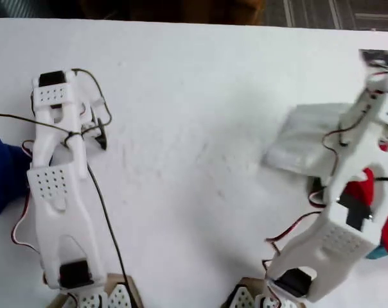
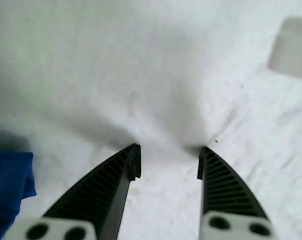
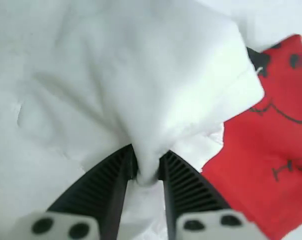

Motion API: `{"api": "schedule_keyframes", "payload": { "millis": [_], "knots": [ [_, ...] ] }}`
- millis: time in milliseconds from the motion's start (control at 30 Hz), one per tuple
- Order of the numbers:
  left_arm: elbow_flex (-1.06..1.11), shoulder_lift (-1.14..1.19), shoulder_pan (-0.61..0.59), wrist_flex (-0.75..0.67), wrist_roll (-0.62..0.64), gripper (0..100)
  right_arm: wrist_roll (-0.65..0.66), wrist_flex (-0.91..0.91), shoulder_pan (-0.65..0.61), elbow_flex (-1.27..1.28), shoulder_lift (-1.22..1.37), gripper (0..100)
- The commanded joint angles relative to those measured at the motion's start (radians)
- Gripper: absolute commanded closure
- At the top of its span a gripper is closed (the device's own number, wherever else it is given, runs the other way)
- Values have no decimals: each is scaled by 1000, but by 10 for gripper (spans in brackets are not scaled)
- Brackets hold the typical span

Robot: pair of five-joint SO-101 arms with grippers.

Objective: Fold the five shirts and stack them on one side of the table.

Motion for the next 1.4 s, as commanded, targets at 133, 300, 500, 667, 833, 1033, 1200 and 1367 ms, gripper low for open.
{"api": "schedule_keyframes", "payload": {
  "millis": [133,300,500,667,833,1033,1200,1367],
  "knots": [
    [5,8,3,3,-6,806,54,19,166,-104,-71,979],
    [5,8,5,3,-6,806,55,19,182,-74,-67,979],
    [7,8,5,5,-6,806,55,18,166,-49,-67,979],
    [7,8,5,5,-6,806,55,18,170,-49,-31,979],
    [7,8,5,5,-6,806,51,18,222,-54,31,979],
    [7,8,5,5,-6,806,49,18,259,-54,62,977],
    [7,8,5,5,-6,806,52,18,232,-49,64,974],
    [7,8,5,5,-6,806,57,19,191,-49,62,907]
  ]
}}
